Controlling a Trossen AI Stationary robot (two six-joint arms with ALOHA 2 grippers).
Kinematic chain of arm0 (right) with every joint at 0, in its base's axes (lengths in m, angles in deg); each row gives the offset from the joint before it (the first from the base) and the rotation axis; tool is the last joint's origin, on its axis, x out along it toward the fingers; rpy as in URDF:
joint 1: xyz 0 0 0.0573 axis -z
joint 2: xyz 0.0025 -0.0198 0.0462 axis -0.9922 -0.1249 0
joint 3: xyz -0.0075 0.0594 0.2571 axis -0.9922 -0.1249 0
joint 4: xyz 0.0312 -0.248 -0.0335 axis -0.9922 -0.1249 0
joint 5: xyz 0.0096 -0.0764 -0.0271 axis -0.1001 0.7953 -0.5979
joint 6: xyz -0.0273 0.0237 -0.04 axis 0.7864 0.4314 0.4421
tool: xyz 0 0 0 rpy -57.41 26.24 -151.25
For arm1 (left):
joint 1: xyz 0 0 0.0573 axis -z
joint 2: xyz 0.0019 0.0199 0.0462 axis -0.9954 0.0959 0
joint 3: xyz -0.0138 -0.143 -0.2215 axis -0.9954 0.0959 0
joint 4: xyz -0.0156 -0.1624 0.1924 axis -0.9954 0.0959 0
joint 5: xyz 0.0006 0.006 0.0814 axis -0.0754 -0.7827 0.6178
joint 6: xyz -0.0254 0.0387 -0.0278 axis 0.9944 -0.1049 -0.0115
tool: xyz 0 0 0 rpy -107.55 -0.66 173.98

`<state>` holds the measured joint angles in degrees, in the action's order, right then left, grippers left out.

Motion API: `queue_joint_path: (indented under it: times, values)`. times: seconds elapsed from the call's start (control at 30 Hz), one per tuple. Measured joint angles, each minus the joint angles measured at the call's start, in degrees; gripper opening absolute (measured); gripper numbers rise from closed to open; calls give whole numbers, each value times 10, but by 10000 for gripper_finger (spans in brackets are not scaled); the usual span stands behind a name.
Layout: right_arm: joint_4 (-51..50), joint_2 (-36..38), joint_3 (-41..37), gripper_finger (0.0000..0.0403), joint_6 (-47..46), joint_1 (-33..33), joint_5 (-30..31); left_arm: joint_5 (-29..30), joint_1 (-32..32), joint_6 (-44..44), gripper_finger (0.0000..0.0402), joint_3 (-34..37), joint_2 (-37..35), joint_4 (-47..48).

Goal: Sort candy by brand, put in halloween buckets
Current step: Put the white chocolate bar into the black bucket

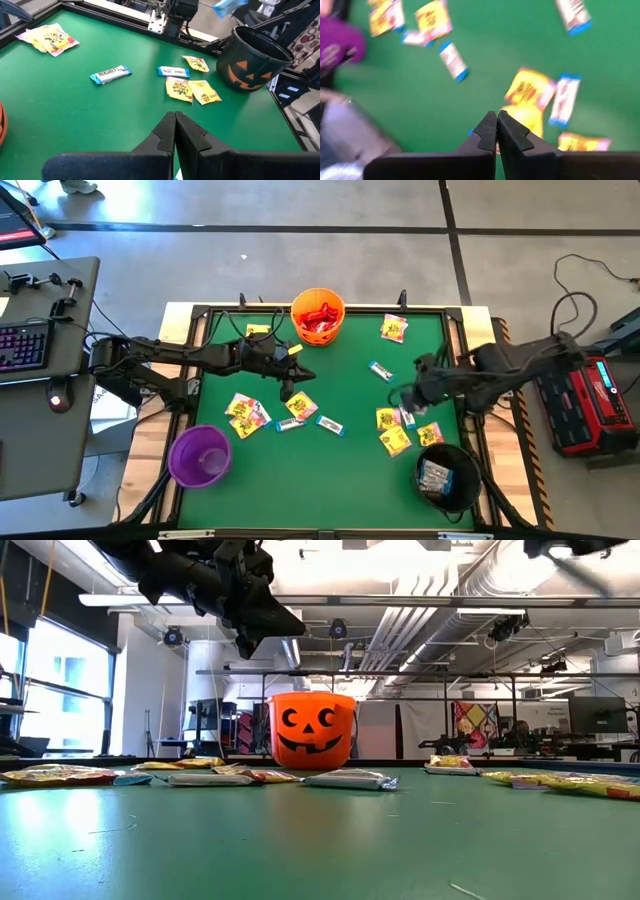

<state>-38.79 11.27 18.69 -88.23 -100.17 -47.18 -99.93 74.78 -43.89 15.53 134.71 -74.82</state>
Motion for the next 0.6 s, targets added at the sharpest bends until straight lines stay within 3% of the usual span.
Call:
queue_joint_path:
  times: [0.37, 0.6]
  values:
    - [-3, -22, 34, 0, -157, -194, -127, -5, 0, -1, 0, 0, 0, 0]
    - [-26, -48, 34, 0, -259, -278, -153, -5, 0, -1, 0, 0, 0, 0]
